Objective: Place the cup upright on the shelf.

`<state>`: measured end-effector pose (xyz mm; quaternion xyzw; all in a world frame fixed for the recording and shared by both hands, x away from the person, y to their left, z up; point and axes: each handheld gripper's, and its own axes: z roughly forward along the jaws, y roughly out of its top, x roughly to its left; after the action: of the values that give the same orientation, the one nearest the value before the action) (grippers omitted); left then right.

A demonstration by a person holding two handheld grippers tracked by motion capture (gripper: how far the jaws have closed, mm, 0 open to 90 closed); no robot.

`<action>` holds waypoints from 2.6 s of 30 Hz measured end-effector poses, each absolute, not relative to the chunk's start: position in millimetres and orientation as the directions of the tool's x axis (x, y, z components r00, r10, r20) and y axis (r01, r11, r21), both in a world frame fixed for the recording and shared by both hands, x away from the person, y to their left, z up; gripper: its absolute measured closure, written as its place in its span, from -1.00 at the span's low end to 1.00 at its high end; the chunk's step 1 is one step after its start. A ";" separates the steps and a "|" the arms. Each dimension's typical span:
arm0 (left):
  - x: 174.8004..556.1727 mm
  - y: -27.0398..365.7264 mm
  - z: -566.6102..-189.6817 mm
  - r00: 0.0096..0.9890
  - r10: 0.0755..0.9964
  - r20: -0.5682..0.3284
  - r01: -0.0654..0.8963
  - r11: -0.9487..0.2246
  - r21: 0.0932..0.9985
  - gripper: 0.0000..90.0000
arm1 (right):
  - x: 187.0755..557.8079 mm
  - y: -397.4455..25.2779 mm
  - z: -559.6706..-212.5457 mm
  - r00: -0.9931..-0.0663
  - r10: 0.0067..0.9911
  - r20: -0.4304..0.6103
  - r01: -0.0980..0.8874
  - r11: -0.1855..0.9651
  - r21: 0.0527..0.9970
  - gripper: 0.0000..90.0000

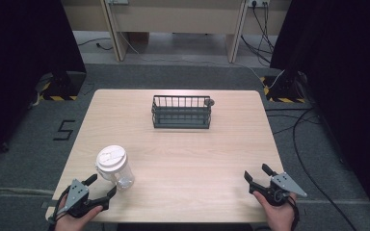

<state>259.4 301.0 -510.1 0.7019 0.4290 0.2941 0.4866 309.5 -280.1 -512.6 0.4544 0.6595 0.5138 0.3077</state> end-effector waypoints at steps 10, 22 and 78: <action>256.1 293.5 -507.8 0.483 0.875 -0.014 0.312 -0.157 0.937 -0.57 | 309.9 -280.1 -512.6 -0.401 0.914 0.056 0.285 0.067 0.956 -0.51; 277.3 295.1 -515.9 0.473 0.880 -0.040 0.353 -0.148 0.924 -0.66 | 310.9 -279.9 -512.5 -0.405 0.913 0.057 0.294 0.071 0.953 -0.50; 321.0 270.5 -513.0 0.586 0.810 -0.012 0.233 -0.155 0.960 -0.65 | 313.0 -278.7 -512.2 -0.412 0.909 0.063 0.319 0.079 0.945 -0.50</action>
<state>321.0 270.5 -513.0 0.7109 0.3670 0.2687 0.5365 313.0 -278.7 -512.2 0.4560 0.6732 0.5027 0.2938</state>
